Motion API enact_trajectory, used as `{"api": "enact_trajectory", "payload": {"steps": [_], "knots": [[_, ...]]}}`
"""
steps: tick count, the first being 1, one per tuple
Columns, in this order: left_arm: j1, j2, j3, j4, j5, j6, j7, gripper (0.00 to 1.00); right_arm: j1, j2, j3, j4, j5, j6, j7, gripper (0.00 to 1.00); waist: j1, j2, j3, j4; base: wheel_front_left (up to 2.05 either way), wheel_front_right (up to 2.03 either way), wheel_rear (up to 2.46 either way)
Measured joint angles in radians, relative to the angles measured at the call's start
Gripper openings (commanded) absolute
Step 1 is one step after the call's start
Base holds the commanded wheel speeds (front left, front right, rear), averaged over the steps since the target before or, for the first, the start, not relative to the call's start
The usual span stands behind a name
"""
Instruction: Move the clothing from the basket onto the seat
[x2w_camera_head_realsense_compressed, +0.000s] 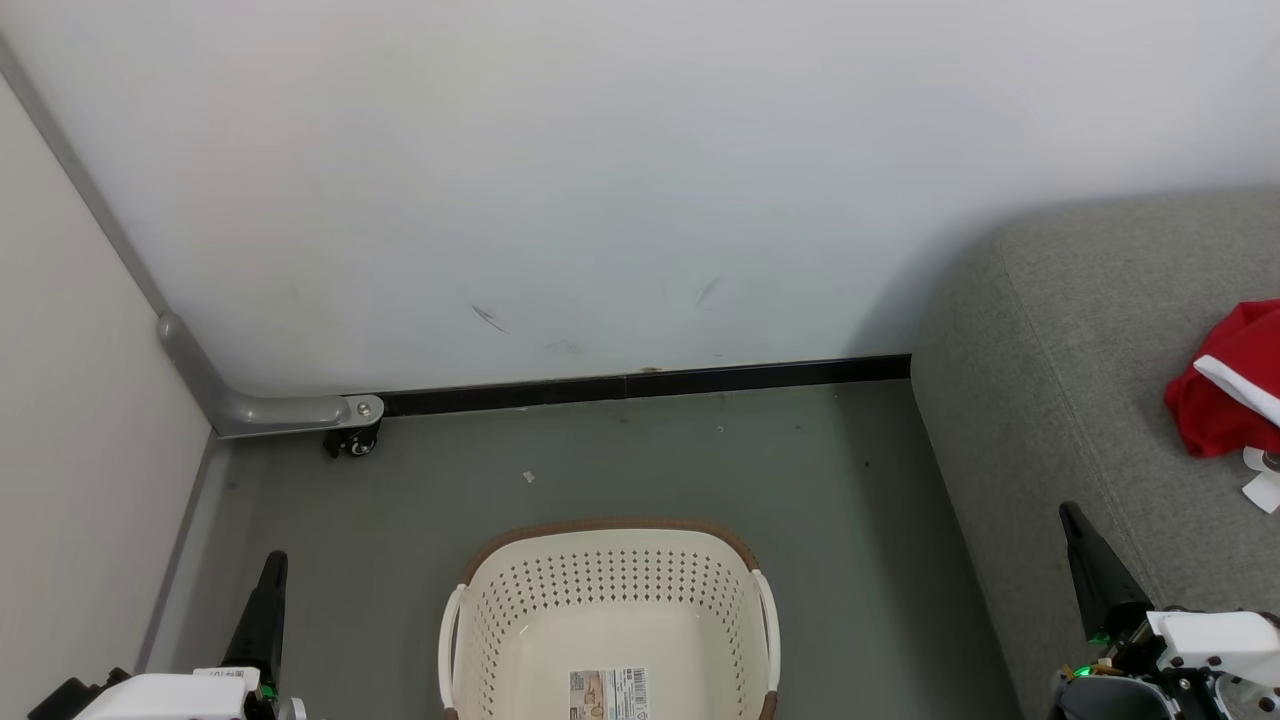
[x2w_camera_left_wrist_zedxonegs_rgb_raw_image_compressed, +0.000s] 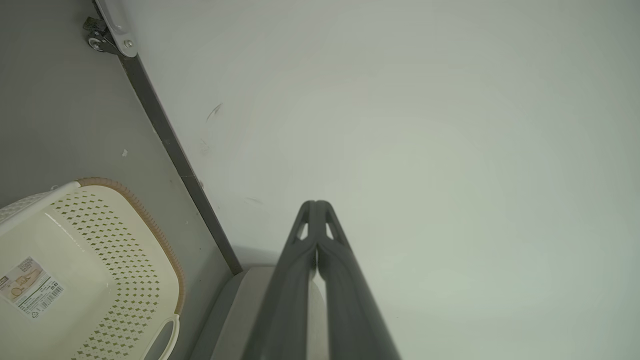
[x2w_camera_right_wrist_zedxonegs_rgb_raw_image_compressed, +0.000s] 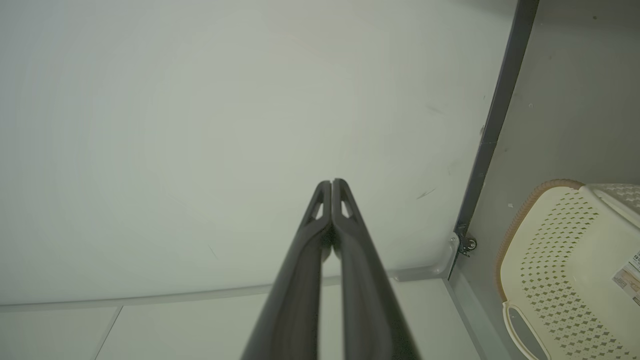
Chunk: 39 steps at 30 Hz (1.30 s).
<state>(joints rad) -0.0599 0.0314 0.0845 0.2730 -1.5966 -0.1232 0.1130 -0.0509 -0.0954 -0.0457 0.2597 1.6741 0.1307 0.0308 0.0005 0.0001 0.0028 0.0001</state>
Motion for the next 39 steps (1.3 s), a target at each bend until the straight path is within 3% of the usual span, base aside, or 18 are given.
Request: {"api": "enact_trajectory", "payload": {"steps": [39], "knots": [[0.0, 0.0, 0.0, 0.0, -0.001, 0.0, 0.0, 0.0, 0.0, 0.0, -0.004, 0.002, 0.0, 0.0, 0.009, 0.0, -0.0002, 0.0, 0.0, 0.0, 0.0, 0.0, 0.0]]}}
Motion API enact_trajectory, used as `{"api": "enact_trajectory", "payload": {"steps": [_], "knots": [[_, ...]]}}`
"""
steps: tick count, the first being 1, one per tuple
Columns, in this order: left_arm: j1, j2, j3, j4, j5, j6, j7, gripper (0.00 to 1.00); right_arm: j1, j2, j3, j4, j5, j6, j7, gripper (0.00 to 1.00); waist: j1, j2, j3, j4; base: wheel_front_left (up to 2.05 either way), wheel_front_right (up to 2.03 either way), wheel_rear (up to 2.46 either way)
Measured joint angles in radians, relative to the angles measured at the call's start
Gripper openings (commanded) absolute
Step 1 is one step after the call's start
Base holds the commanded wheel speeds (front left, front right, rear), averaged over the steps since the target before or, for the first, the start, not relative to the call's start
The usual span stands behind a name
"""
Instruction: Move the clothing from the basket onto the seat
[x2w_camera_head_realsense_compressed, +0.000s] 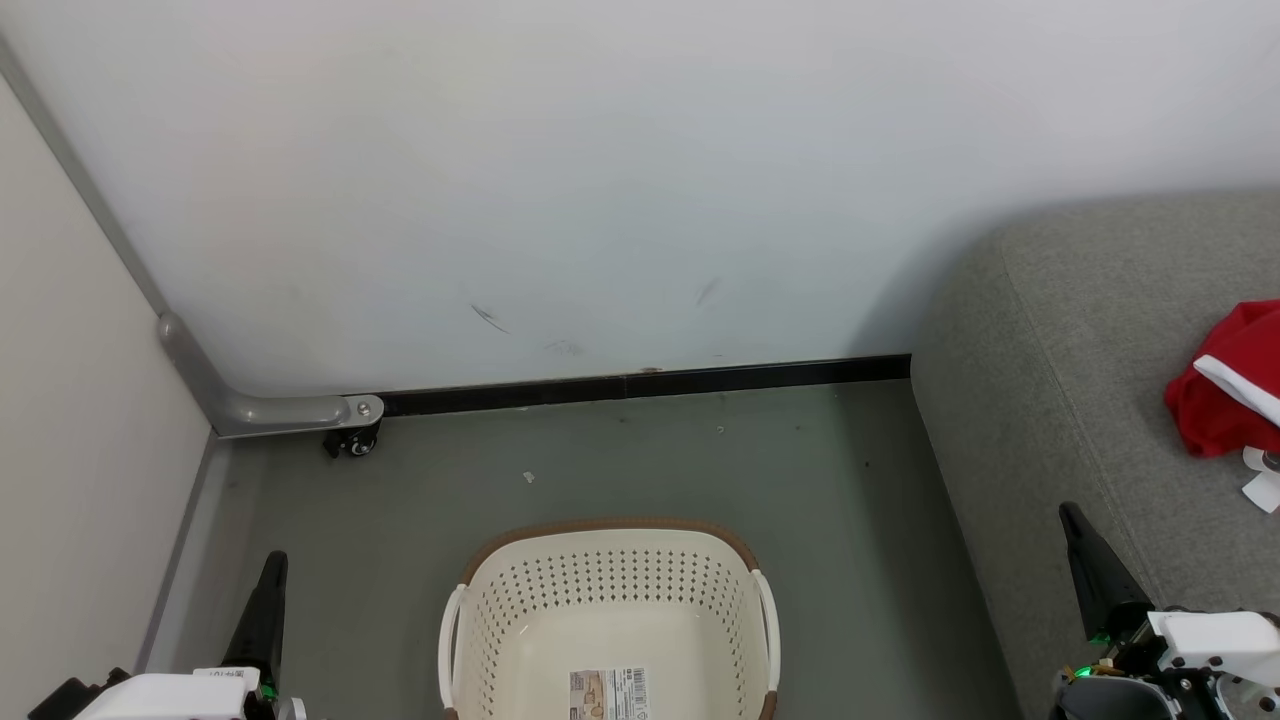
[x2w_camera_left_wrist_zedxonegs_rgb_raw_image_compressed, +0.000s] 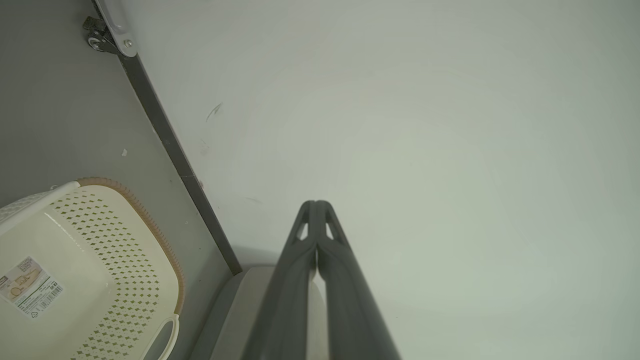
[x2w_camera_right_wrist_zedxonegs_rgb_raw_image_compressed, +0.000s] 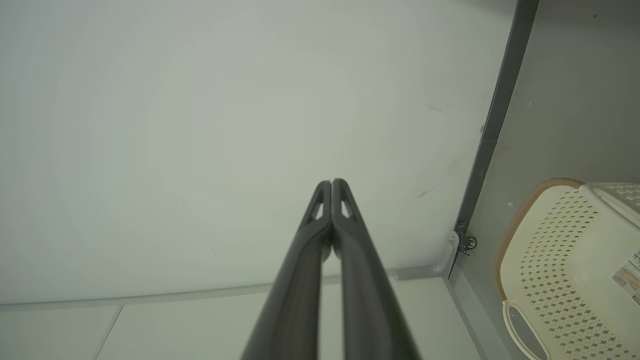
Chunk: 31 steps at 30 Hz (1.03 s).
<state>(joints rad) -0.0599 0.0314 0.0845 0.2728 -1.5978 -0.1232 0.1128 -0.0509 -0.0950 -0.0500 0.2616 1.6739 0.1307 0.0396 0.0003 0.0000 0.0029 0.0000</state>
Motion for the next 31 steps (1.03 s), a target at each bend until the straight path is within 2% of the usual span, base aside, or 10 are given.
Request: {"api": "enact_trajectory", "payload": {"steps": [31], "knots": [[0.0, 0.0, 0.0, 0.0, 0.0, 0.0, 0.0, 0.0, 0.0, 0.001, -0.003, 0.001, 0.0, 0.0, 0.0, 0.0, -0.0001, 0.0, 0.0, 0.0, 0.0, 0.0, 0.0]]}}
